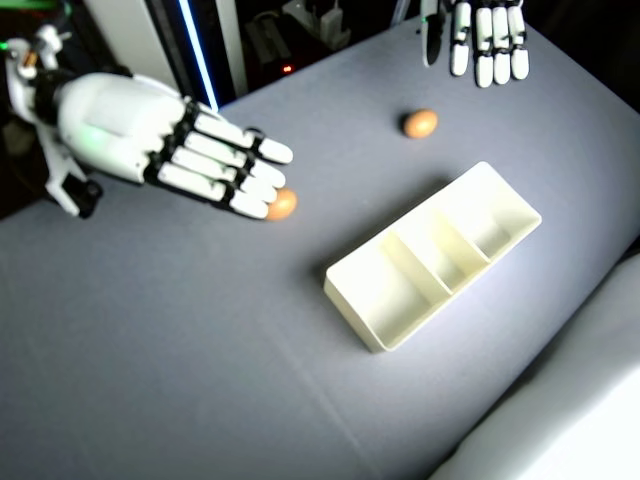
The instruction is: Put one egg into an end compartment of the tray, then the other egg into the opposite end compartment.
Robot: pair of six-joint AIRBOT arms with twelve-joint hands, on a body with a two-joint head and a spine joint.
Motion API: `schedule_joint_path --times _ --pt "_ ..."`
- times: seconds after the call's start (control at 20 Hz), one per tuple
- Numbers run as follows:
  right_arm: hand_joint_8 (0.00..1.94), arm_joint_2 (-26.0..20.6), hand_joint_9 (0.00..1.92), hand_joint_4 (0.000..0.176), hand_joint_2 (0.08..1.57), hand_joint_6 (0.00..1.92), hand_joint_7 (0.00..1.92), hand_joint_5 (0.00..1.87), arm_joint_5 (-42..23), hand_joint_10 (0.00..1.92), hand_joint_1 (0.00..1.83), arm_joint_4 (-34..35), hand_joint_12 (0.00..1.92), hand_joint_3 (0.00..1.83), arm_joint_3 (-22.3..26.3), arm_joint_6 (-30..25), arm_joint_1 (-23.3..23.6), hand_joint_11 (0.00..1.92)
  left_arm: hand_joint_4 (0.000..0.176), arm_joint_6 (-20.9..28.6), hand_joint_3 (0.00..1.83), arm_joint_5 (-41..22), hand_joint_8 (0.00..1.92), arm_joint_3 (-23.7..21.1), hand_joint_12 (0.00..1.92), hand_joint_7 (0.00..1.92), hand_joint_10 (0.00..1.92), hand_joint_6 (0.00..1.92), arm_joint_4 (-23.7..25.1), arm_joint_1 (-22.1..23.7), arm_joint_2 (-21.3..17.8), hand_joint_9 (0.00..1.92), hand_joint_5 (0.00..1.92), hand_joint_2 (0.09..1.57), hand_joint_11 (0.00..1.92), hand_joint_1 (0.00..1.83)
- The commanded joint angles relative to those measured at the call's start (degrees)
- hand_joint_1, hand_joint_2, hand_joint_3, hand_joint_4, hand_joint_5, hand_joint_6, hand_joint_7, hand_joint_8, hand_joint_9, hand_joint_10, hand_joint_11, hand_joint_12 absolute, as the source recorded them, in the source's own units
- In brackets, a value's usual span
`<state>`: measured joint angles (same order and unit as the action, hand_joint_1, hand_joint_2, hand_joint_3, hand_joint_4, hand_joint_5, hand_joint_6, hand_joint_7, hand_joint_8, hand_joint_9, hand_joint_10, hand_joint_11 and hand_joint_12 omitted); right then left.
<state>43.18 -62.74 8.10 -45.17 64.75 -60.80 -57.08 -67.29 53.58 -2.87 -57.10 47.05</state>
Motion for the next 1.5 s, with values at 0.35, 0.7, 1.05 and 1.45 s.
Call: schedule_joint_path --times 0.35,0.7,1.05,1.45 --pt "0.0 0.06 0.0 0.0 1.27 0.0 0.0 0.0 -7.02 0.0 0.37 -0.19 0.0 0.05 -0.35 -0.02 1.13 0.0 0.058 1.5 0.0 -2.8 0.0 0.72 0.17 0.0 0.0 0.0 0.82 1.1 0.2 0.0 0.0 1.19 0.0 0.38" --pt "0.0 0.45 0.0 0.0 1.29 0.0 0.0 0.0 -7.67 0.0 0.35 0.06 0.0 0.04 -0.52 -0.97 0.98 0.0 0.042 1.81 0.0 8.42 0.0 2.62 0.0 0.01 0.0 0.0 3.49 3.58 0.86 0.0 0.0 1.09 0.0 0.73" --pt "0.0 0.85 0.0 0.0 1.29 0.0 0.0 0.0 -7.23 0.0 0.35 0.62 0.0 0.03 -0.82 -1.87 0.08 0.0 0.03 1.98 0.0 20.24 0.01 7.12 0.09 0.12 0.04 0.01 5.02 7.94 6.06 0.02 0.04 1.04 0.0 0.85" --pt "0.0 0.95 0.0 0.0 1.3 0.0 0.0 0.0 -7.22 0.0 0.35 0.71 0.0 0.03 -0.87 -2.2 -0.04 0.0 0.0 2.14 0.0 23.19 0.04 8.23 0.76 0.42 0.48 0.11 5.3 8.39 7.67 0.13 0.32 1.08 0.0 0.93"
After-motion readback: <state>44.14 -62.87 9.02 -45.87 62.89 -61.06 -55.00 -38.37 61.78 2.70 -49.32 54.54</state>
